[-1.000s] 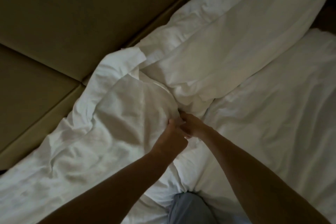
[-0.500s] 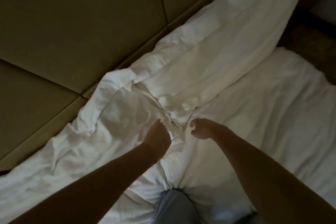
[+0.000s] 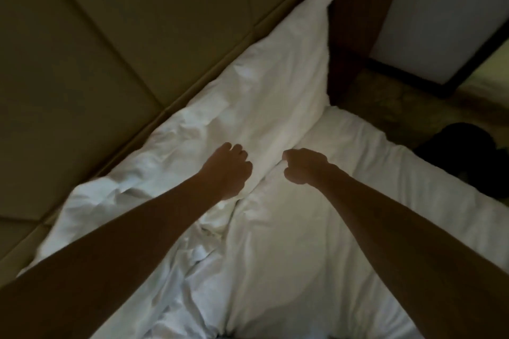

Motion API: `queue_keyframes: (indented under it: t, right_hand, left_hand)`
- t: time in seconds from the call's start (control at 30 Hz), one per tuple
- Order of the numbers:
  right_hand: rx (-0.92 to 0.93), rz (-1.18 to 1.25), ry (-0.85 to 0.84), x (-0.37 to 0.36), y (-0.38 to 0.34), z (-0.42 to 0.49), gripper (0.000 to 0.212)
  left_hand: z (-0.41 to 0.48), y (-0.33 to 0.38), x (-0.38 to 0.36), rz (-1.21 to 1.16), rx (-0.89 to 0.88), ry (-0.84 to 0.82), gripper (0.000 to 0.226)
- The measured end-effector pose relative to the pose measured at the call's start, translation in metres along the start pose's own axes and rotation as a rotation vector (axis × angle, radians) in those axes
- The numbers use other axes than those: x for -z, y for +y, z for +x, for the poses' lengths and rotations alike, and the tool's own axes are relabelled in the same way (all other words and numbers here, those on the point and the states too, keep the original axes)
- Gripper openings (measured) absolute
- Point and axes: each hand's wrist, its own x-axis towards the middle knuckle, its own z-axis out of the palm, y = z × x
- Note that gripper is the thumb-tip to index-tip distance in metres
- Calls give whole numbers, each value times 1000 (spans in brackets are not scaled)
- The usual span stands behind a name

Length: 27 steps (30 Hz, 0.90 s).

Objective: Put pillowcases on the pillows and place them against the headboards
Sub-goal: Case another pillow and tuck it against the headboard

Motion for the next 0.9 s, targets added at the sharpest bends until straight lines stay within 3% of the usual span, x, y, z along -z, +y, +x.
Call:
queue_keyframes:
  t: [0.17, 0.27, 0.37, 0.47, 0.57, 0.67, 0.73, 0.83, 0.9]
  right_hand:
    - [-137, 7, 91, -31, 119, 39, 57]
    - [-250, 5, 71, -59, 191, 73, 83]
    - [-356, 80, -29, -109, 247, 104, 114]
    - [-370, 67, 4, -157, 274, 134, 127]
    - [-339, 81, 37, -146, 290, 161, 136]
    - [-330, 153, 69, -123, 301, 181, 136]
    - [-331, 167, 71, -117, 302, 189, 137]
    - [-347, 172, 15, -108, 304, 196, 138]
    - [-355, 172, -12, -99, 304, 201, 140]
  left_hand:
    - [94, 53, -47, 78, -83, -7, 39]
    - [152, 74, -77, 145, -96, 9, 54]
    - [198, 88, -121, 187, 5, 38, 70]
    - [226, 71, -173, 358, 132, -10, 64]
    - [245, 35, -188, 561, 172, -136, 62]
    - [263, 36, -184, 615, 194, -196, 61]
    - [277, 53, -180, 529, 192, -257, 61]
    - [308, 60, -163, 317, 86, -88, 31]
    - [334, 51, -141, 375, -4, 126, 18]
